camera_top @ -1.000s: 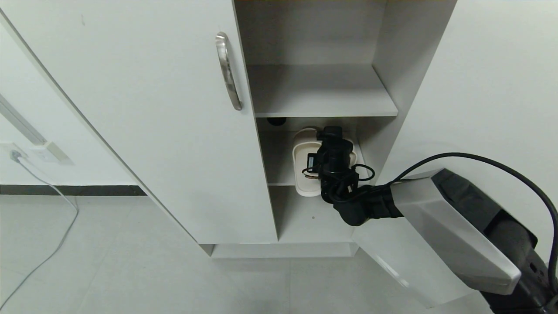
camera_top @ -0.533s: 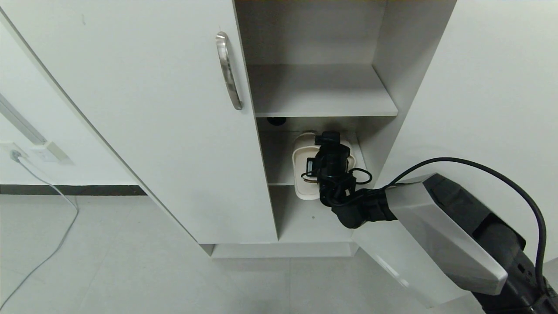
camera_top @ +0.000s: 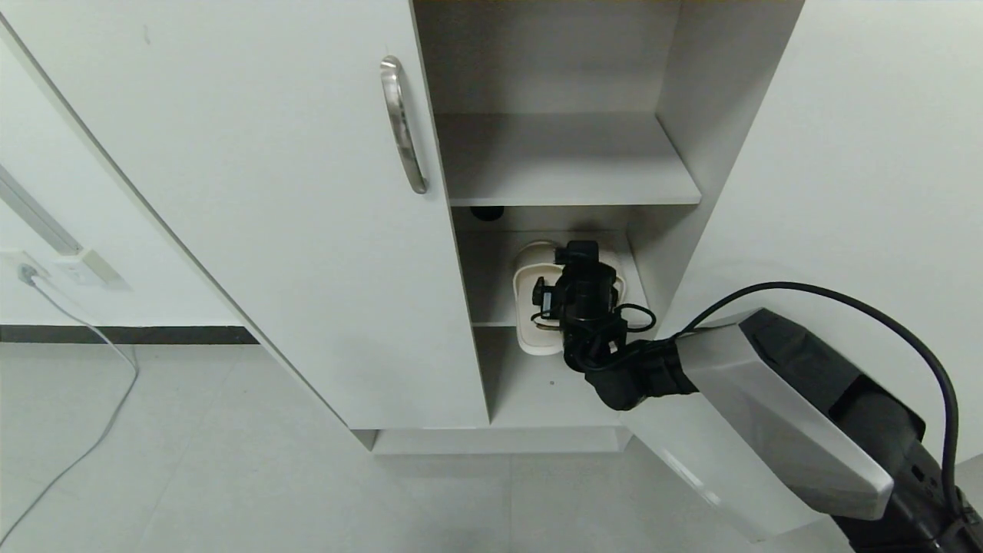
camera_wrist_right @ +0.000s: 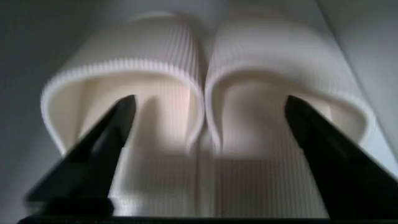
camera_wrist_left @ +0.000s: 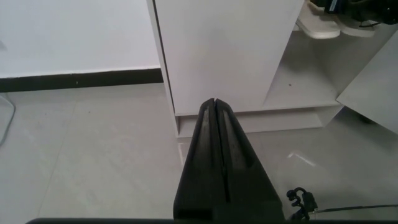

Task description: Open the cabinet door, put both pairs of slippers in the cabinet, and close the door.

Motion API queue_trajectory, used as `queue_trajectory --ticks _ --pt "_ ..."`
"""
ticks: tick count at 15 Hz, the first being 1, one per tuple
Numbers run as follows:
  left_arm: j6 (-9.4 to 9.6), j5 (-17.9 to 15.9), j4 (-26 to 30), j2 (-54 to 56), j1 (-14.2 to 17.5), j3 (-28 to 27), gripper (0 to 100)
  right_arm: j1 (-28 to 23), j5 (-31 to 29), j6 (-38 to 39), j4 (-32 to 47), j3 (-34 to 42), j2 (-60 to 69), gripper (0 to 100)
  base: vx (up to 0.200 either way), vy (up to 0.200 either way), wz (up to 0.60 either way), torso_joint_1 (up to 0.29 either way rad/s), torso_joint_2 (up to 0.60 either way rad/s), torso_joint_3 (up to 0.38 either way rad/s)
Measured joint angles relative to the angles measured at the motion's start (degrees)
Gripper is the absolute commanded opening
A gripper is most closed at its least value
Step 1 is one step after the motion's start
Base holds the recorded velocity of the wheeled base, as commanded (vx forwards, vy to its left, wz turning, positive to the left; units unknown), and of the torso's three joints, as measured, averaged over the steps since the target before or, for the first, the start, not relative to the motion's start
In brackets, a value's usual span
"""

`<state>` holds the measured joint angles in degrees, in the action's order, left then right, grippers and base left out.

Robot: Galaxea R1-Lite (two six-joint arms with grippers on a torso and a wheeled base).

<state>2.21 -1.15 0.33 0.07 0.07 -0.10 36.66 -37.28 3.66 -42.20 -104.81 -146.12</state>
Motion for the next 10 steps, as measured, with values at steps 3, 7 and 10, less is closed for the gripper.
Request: queue_trajectory --ticks 3,7,10 --pt "-0.10 0.0 0.0 0.0 0.0 0.0 0 1.4 -0.2 -0.2 -4.7 9.1 3.6 100 0.000 0.000 0.00 0.000 0.00 0.000" --pt "-0.10 -0.1 0.0 0.0 0.0 0.0 0 4.5 -1.5 -0.4 -13.9 28.6 12.5 100 0.000 0.000 0.00 0.000 0.00 0.000" --pt "-0.11 -0.1 0.0 0.0 0.0 0.0 0 7.9 -2.2 -0.5 -25.7 46.1 19.0 100 0.000 0.000 0.00 0.000 0.00 0.000"
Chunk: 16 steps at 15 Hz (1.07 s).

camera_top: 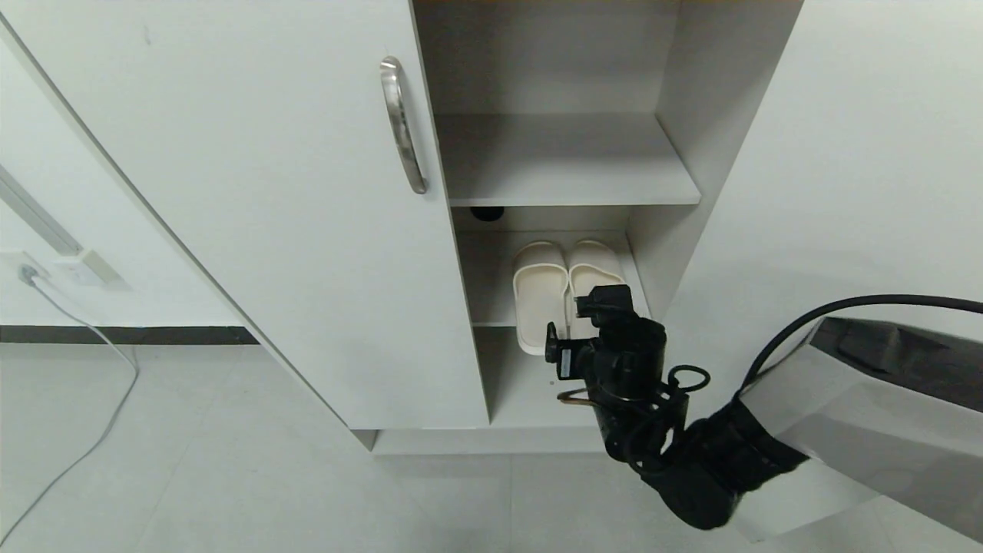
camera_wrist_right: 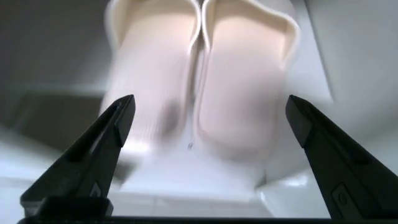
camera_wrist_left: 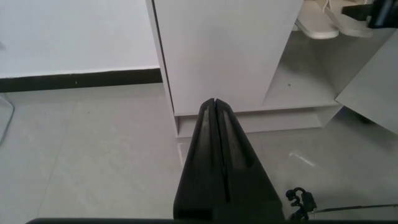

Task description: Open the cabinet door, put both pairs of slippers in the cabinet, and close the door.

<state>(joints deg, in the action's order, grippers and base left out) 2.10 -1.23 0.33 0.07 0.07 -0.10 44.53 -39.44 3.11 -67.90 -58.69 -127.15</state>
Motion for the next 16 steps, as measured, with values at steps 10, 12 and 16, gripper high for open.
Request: queue_trajectory --ticks 10,12,16 --pt "0.00 0.0 0.0 0.0 0.0 0.0 0 2.5 -0.1 -0.1 -5.2 9.0 4.3 100 -0.140 0.000 0.00 0.002 0.00 0.002" --pt "-0.05 0.0 0.0 0.0 0.0 0.0 0 2.5 -0.1 -0.1 -5.3 9.2 4.3 100 0.000 0.000 0.00 0.000 0.00 0.000" --pt "-0.33 0.1 0.0 0.0 0.0 0.0 0 2.5 -0.1 -0.2 -5.8 9.7 4.3 100 0.000 0.000 0.00 0.000 0.00 0.000"
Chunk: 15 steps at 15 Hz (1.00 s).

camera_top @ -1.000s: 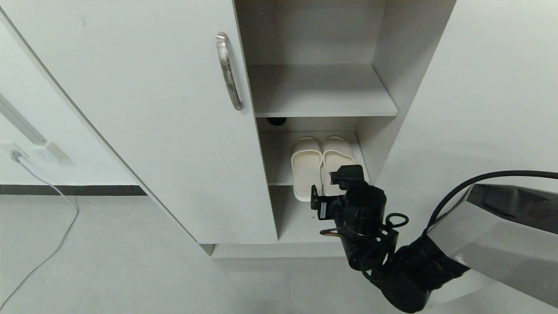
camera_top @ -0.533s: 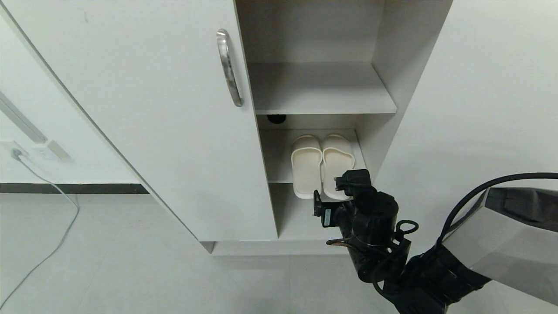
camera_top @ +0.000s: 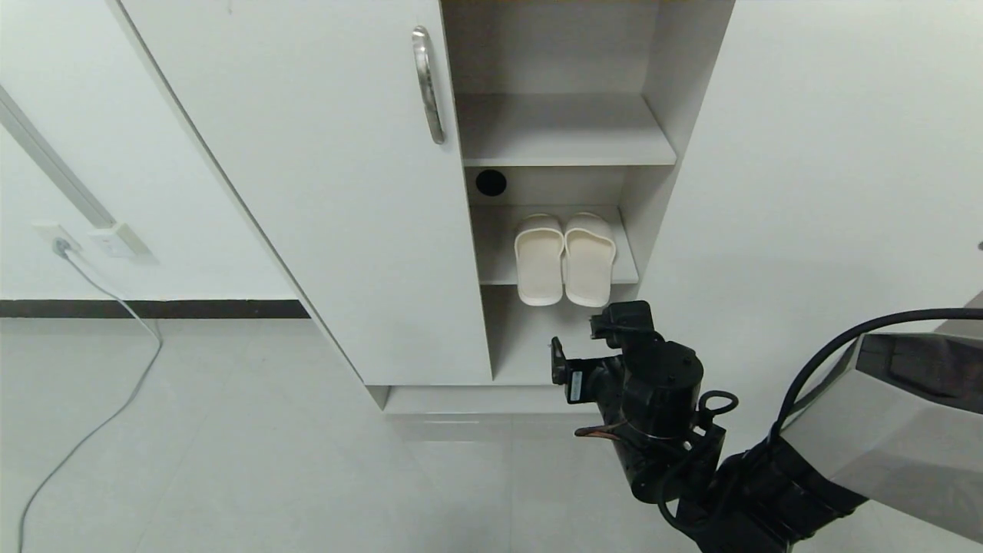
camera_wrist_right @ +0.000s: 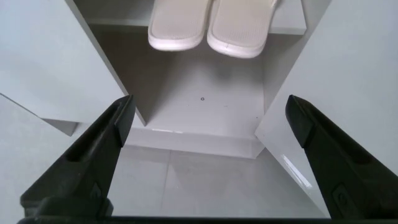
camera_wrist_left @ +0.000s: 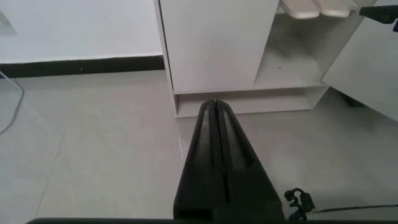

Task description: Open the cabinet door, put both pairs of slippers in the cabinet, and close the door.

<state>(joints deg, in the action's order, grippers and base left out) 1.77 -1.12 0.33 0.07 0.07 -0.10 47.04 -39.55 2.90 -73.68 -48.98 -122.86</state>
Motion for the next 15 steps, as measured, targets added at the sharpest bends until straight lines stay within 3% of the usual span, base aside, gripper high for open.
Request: queue_trajectory --ticks 10,15 --pt "0.06 -0.2 0.1 0.0 0.0 0.0 0 0.0 0.0 0.0 0.0 0.5 0.0 100 0.000 0.000 0.00 0.000 0.00 0.000" --pt "0.09 -0.2 0.1 -0.3 0.0 -0.1 0 -0.2 0.0 0.0 -0.1 0.8 0.0 100 0.000 0.000 0.00 0.002 0.00 0.164"
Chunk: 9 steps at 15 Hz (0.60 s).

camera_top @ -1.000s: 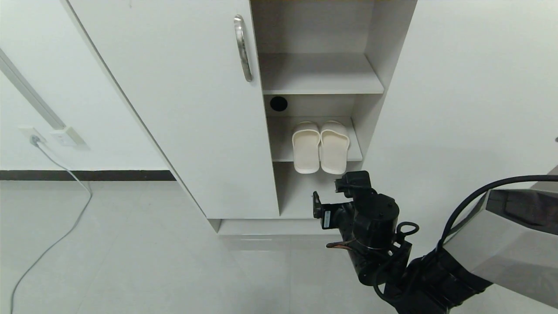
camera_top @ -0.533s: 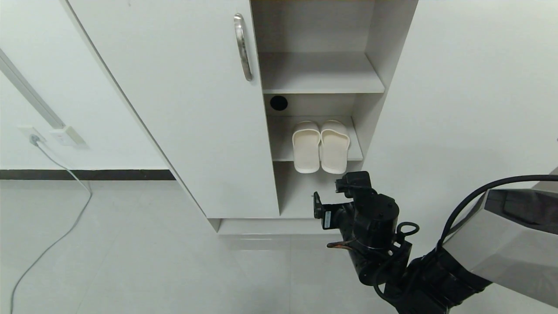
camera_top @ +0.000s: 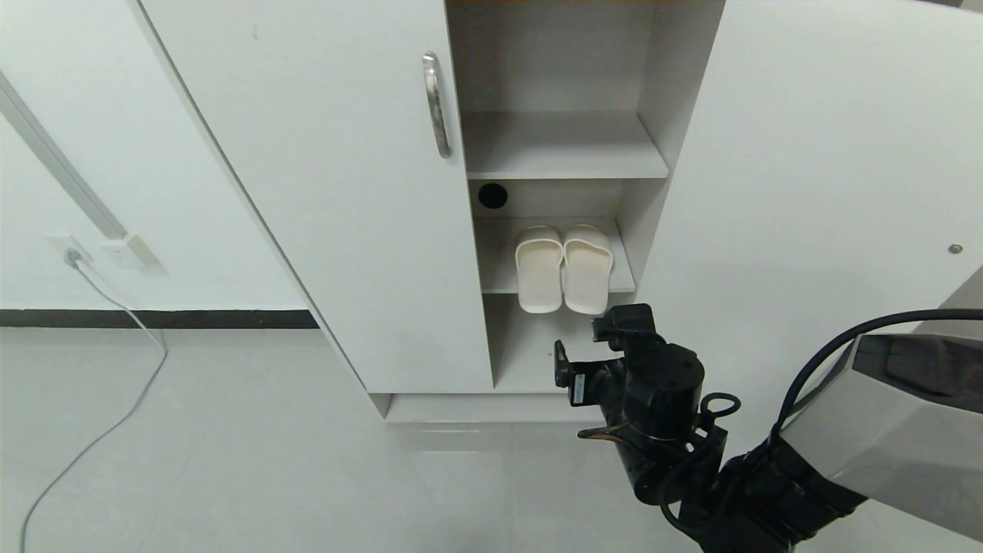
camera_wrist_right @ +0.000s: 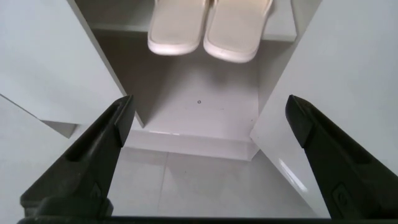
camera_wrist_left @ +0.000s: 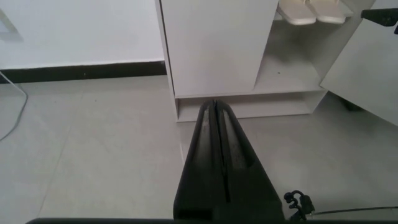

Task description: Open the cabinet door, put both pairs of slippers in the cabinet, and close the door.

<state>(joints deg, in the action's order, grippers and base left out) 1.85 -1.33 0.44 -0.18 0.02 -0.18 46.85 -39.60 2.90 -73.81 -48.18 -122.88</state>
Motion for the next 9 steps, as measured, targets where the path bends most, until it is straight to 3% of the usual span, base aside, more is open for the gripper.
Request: queue_trajectory --ticks 9 --pt "0.02 0.1 -0.1 0.0 0.0 0.1 0 -0.2 0.2 -0.3 -0.4 2.8 0.0 100 0.000 0.000 0.00 0.001 0.00 0.200"
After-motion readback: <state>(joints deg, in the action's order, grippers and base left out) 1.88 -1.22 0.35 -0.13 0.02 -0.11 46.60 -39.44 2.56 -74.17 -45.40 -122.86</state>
